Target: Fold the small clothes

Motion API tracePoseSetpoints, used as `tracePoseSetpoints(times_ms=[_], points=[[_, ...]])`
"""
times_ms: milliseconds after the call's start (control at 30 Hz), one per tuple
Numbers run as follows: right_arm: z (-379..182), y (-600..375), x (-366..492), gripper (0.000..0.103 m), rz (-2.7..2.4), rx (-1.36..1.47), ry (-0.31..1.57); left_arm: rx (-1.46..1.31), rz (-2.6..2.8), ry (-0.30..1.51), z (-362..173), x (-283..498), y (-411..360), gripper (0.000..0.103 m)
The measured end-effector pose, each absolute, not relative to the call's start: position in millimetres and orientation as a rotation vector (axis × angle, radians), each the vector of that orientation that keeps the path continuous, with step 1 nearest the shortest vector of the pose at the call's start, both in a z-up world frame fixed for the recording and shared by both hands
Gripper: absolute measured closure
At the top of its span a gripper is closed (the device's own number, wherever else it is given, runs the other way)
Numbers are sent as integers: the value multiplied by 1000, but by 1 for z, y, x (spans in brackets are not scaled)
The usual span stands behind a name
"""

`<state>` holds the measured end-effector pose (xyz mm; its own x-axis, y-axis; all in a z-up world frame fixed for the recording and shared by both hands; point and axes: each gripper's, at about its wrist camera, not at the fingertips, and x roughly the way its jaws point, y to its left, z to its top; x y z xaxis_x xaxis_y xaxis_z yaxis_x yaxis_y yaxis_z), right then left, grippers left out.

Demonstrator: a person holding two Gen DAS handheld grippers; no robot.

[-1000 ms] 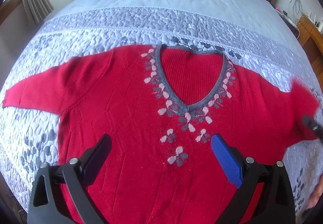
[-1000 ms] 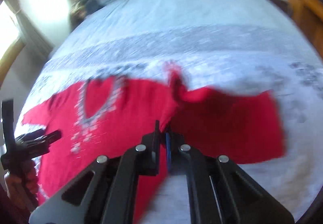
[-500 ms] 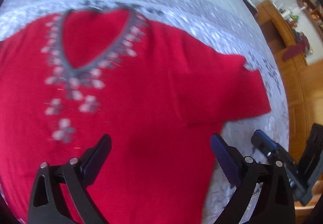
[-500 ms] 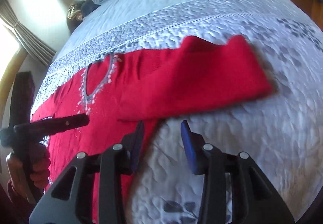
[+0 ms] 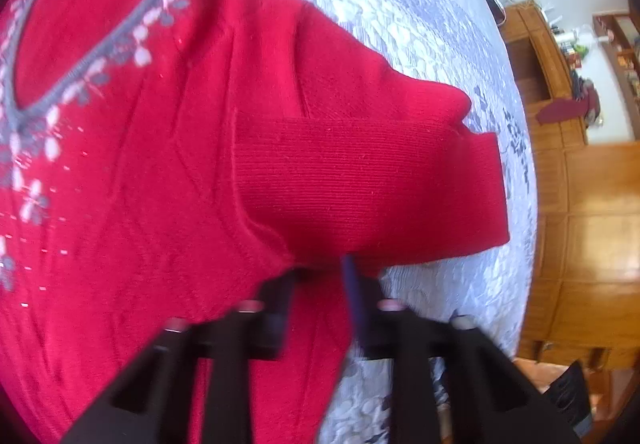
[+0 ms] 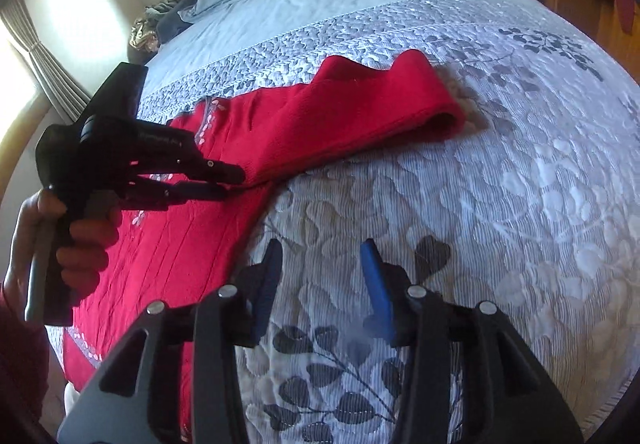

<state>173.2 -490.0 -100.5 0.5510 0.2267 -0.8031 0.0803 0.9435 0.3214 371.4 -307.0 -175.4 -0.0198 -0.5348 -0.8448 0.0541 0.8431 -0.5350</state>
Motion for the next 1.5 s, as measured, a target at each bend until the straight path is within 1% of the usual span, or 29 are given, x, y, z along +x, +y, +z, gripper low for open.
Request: tracePoseSetpoints(times_ms=[33,167,333,433,533,600,667,733,767,800,900,1000,1067,1133,1200,1267,1300,1333,1367,1400,1433,1500], points=[[-101,-490,171,61,85,347,985,-425,-477,1527,-178,372,-305,99],[-101,-490,164,60,75,352,985,-466,-442,1449,-166,369,-294,100],[-102,-487,159,58,55,344,996,-457,-429,1265,-107,363,-261,100],[-101,-485,162,58,52,350,993,-433,-405,1167,-67,375,-221,100],[-99,-480,172,58,61,358,988,-396,-322,1087,-44,386,-174,100],[-99,-474,181,58,61,355,990,-384,-257,1057,-40,397,-144,100],[-99,-469,193,56,57,347,998,-390,-189,1044,-41,404,-110,100],[-101,-462,207,52,60,344,1018,-386,-123,1034,-49,406,-80,100],[-102,-458,212,51,66,342,1022,-384,-80,1030,-55,408,-60,100],[-102,-451,221,51,77,331,1025,-384,-55,1031,-61,409,-51,100],[-106,-432,239,40,90,278,1044,-409,-29,1077,-92,413,-26,100],[-116,-418,259,40,110,277,1084,-425,-24,1107,-112,413,-18,100],[-123,-424,271,36,119,400,1107,-430,-28,1112,-119,412,-17,100],[-126,-436,277,26,119,519,1108,-425,-34,1116,-123,411,-12,100],[-129,-446,286,24,123,602,1119,-428,-43,1119,-127,414,-9,100],[-133,-450,294,23,130,626,1146,-430,-61,1119,-129,416,-7,100],[-137,-450,301,27,125,628,1168,-423,-68,1118,-129,417,-7,99],[-140,-451,306,45,123,628,1181,-416,-71,1118,-130,417,-8,99],[-143,-449,311,57,132,622,1209,-416,-72,1119,-131,418,-8,99],[-146,-449,314,82,142,618,1231,-422,-76,1120,-132,418,-8,99],[-147,-446,317,89,153,605,1251,-432,-81,1119,-133,418,-7,99],[-140,-441,315,92,145,528,1252,-447,-100,1108,-131,416,-6,99]])
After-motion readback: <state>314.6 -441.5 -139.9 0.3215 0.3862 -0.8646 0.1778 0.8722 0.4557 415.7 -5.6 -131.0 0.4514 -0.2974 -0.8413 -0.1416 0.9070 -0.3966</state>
